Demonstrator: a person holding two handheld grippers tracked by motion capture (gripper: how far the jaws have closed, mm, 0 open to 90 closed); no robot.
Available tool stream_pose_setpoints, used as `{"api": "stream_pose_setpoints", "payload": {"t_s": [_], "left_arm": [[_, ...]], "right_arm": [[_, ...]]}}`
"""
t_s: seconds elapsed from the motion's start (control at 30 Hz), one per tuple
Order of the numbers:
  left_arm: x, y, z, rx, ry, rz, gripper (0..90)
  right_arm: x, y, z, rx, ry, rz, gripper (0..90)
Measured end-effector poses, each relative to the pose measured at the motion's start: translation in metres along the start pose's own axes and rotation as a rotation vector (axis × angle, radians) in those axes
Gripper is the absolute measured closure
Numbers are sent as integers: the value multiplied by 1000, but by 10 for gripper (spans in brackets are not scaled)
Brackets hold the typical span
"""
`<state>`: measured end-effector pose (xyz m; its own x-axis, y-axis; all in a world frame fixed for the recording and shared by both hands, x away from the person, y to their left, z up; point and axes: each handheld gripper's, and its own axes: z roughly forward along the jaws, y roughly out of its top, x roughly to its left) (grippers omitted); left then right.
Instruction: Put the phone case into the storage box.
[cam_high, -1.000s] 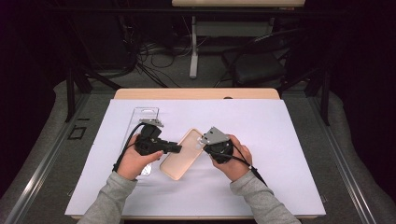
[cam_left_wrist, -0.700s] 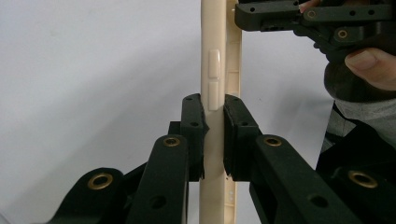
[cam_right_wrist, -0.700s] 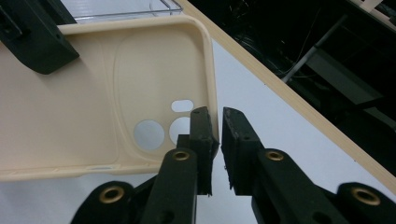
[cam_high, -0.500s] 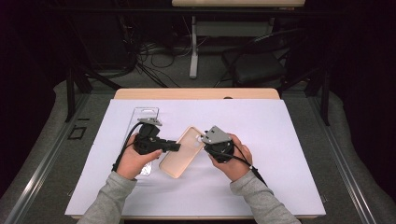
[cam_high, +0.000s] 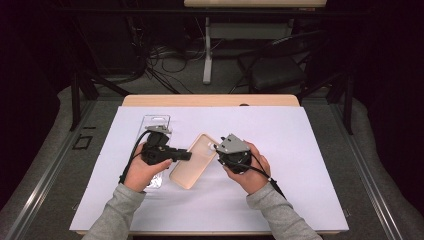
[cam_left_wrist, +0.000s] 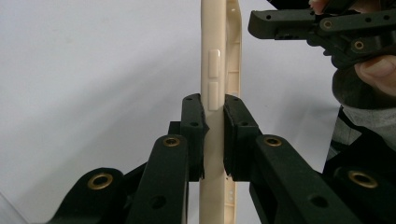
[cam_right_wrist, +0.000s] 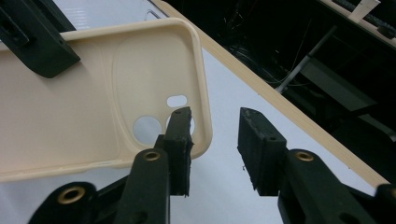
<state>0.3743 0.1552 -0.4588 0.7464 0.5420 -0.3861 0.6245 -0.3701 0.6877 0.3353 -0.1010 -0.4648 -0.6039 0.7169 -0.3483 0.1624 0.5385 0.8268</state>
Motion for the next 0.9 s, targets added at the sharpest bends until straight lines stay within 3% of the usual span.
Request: {"api": "stream_pose_setpoints", "payload": {"t_s": [0.37,0.63,0.7,0.73,0.9], "left_arm": [[1,0,-6,-58,17,7,805],[1,0,-11,-112,31,17,805],[1,0,-12,-119,33,21,805],[0,0,-12,-124,33,21,805],[0,-1,-12,-132,27,16,804]], "right_arm": [[-7,1,-2,-14,25,59,558],[-12,2,-5,-46,77,152,482],[-14,2,-5,-47,96,181,465],[-16,1,-4,-49,121,218,456],[-19,-1,-3,-51,156,270,430]]}}
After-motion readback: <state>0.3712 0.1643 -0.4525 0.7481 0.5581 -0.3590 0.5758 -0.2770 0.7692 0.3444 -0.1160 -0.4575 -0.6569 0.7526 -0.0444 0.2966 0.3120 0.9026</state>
